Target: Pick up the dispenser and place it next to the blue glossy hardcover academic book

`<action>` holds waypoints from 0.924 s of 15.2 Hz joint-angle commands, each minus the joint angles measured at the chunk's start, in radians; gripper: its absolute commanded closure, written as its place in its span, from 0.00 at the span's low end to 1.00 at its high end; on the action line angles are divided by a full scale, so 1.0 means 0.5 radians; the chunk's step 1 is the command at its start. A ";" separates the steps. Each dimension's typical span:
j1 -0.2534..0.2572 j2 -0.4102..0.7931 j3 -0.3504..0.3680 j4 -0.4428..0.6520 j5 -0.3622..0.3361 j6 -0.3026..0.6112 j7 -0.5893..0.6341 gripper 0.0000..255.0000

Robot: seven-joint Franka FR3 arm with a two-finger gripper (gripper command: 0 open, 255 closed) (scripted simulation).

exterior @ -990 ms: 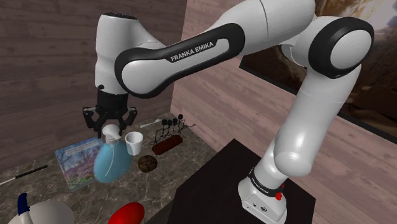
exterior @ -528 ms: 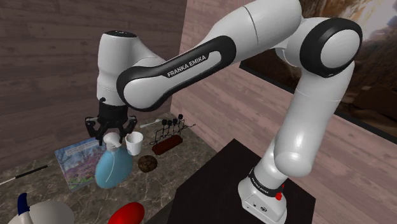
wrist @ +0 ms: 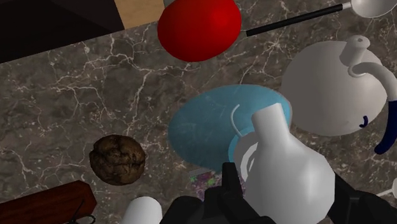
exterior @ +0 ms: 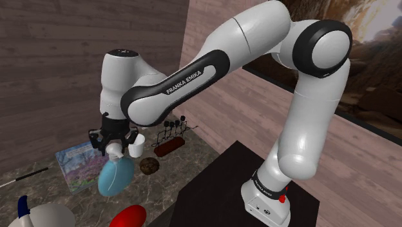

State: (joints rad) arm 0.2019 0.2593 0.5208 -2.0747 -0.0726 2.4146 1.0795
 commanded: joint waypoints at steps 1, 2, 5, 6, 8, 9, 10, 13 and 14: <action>0.010 0.037 -0.012 -0.014 -0.027 0.049 0.015 1.00; 0.015 0.056 -0.018 -0.021 -0.040 0.072 0.023 1.00; 0.031 0.113 -0.038 -0.037 -0.081 0.140 0.046 1.00; 0.037 0.132 -0.046 -0.042 -0.095 0.162 0.054 1.00; 0.050 0.172 -0.062 -0.050 -0.123 0.206 0.071 1.00; 0.057 0.192 -0.071 -0.053 -0.138 0.228 0.079 1.00; 0.064 0.212 -0.080 -0.056 -0.152 0.249 0.087 1.00; 0.087 0.275 -0.109 -0.061 -0.195 0.313 0.113 1.00; 0.095 0.296 -0.119 -0.062 -0.210 0.333 0.121 1.00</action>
State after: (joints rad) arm 0.2471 0.3984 0.4657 -2.1048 -0.1711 2.5709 1.1376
